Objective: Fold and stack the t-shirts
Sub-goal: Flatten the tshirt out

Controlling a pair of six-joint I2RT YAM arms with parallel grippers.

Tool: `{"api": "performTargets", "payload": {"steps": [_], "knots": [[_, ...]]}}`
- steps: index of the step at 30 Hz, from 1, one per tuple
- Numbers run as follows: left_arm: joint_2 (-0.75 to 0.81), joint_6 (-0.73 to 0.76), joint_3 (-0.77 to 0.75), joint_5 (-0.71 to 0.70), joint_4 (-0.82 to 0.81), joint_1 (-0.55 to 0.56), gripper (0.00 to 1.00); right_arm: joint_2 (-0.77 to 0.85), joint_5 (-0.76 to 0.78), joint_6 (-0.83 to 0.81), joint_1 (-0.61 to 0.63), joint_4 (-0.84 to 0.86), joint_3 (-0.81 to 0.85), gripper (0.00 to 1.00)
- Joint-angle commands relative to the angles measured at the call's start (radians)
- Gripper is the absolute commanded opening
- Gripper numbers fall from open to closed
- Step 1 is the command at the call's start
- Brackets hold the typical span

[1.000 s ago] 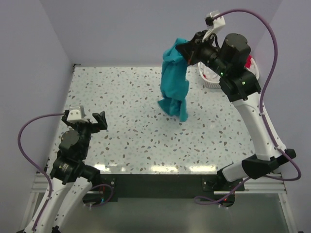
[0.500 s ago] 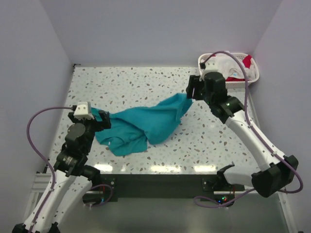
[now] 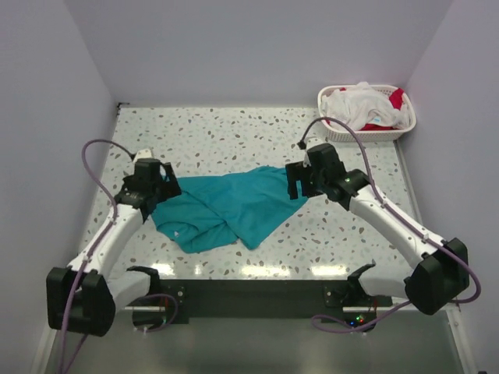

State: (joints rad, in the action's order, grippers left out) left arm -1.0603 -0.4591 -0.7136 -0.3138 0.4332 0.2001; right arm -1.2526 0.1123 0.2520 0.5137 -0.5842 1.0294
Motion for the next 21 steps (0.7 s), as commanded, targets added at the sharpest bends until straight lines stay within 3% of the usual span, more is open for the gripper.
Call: {"api": "performTargets", "payload": {"steps": [1, 3, 7, 9, 21], "knots": [[-0.079, -0.082, -0.035, 0.109, -0.042, -0.226, 1.0, -0.037, -0.111, -0.04, 0.08, 0.05, 0.004, 0.85], [-0.162, -0.096, -0.04, 0.162, -0.077, -0.337, 1.0, -0.057, -0.111, -0.051, 0.118, 0.067, 0.003, 0.85], [-0.331, -0.144, -0.136, 0.258, -0.142, -0.456, 0.96, -0.096, -0.111, -0.063, 0.219, 0.09, 0.0, 0.85], [-0.407, -0.153, -0.17, 0.274, -0.166, -0.49, 0.87, -0.116, -0.111, -0.06, 0.239, 0.102, -0.005, 0.85], [-0.699, -0.138, -0.36, 0.337, -0.217, -0.524, 0.8, -0.148, -0.131, -0.068, 0.335, 0.139, -0.023, 0.85]]}}
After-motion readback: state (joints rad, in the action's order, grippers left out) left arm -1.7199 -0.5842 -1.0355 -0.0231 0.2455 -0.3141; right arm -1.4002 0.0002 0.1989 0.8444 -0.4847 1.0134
